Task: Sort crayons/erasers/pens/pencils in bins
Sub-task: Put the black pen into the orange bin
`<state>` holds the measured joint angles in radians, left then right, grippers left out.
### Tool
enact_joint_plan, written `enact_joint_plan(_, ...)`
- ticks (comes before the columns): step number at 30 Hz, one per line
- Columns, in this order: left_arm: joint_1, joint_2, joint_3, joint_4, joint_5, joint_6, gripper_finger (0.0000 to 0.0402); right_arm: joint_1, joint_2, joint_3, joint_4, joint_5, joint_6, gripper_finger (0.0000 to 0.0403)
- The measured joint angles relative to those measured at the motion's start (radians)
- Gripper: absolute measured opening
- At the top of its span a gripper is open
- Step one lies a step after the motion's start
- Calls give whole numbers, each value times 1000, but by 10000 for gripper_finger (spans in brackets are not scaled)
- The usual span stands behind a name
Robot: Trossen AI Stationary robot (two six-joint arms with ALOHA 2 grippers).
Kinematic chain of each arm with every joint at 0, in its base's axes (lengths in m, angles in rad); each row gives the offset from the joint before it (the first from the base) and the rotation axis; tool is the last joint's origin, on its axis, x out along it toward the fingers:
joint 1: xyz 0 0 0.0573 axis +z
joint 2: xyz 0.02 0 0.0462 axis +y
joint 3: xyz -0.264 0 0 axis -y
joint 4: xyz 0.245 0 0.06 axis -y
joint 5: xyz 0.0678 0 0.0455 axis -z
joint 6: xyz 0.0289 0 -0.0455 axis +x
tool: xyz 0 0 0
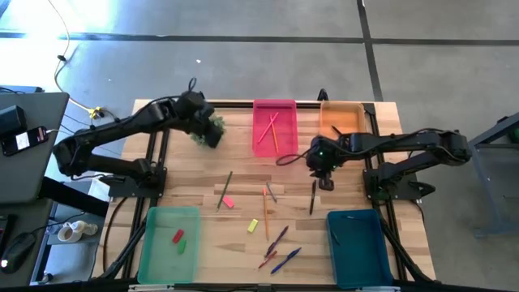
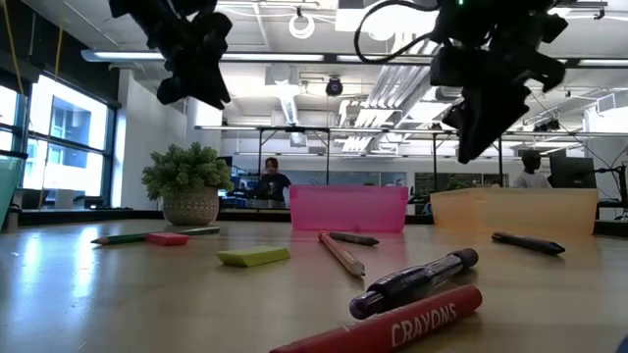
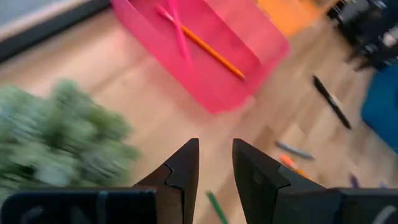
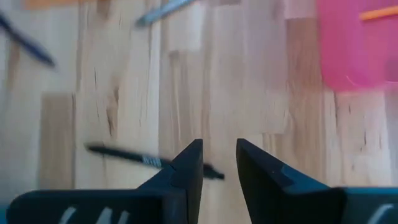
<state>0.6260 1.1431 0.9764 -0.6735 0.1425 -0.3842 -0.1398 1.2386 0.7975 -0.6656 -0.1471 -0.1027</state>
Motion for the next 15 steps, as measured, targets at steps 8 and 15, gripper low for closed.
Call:
enact_joint_plan(8,-243,0,0,-5,-33,-195,85,0,64,0,-97,62,-304,144)
enact_joint_plan(15,-450,0,0,-66,-171,-376,85,37,146,0,-74,92,-557,168)
